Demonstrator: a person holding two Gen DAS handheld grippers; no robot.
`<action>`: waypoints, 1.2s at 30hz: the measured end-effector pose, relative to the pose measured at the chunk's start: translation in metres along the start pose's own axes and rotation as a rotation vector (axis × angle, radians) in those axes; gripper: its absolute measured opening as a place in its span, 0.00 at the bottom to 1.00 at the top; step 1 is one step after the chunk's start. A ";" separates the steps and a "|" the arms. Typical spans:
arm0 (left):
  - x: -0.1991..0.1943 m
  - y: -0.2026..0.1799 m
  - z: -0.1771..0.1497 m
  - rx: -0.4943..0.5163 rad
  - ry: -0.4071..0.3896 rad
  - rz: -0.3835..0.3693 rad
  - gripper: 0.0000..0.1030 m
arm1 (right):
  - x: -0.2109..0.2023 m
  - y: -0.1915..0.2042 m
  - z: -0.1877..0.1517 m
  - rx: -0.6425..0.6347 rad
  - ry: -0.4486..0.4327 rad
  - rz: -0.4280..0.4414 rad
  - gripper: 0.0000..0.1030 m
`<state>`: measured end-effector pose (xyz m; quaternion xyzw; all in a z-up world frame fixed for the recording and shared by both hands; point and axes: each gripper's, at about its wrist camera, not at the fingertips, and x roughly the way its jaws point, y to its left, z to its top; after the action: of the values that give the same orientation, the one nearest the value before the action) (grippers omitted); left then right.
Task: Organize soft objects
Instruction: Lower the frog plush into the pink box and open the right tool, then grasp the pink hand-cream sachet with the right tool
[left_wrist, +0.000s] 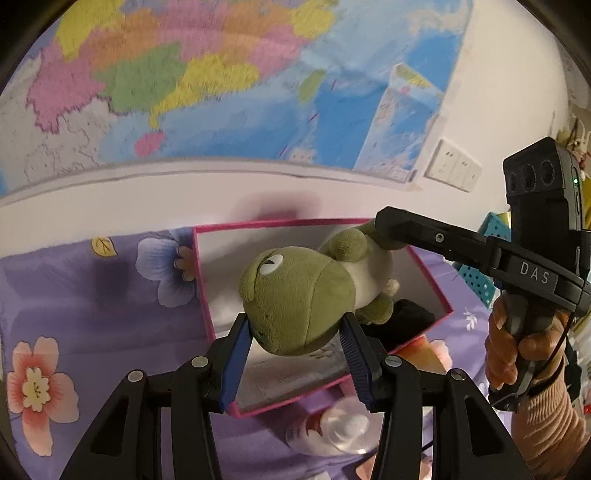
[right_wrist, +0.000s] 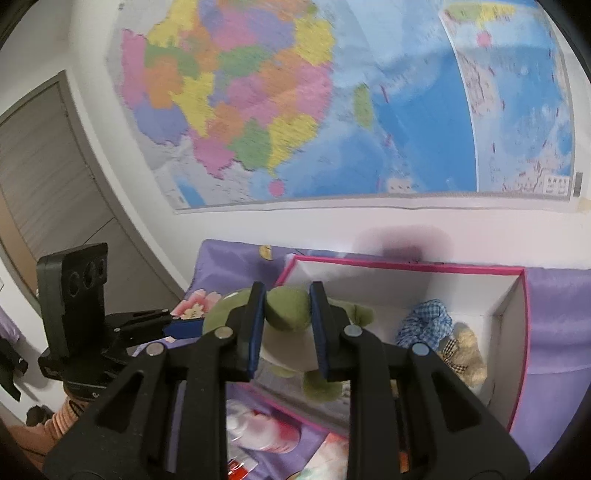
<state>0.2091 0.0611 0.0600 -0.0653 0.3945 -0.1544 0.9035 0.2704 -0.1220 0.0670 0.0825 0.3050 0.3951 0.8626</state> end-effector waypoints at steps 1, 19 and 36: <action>0.003 0.003 0.001 -0.005 0.006 0.005 0.48 | 0.005 -0.004 0.000 0.005 0.006 -0.007 0.26; 0.038 0.022 0.008 -0.082 0.006 0.109 0.50 | 0.046 -0.040 -0.008 0.093 0.062 -0.104 0.42; -0.065 -0.007 -0.045 -0.055 -0.206 -0.012 0.51 | -0.067 0.004 -0.062 -0.008 0.066 0.014 0.42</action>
<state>0.1327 0.0759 0.0760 -0.1079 0.3033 -0.1417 0.9361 0.1976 -0.1750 0.0500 0.0680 0.3313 0.4047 0.8496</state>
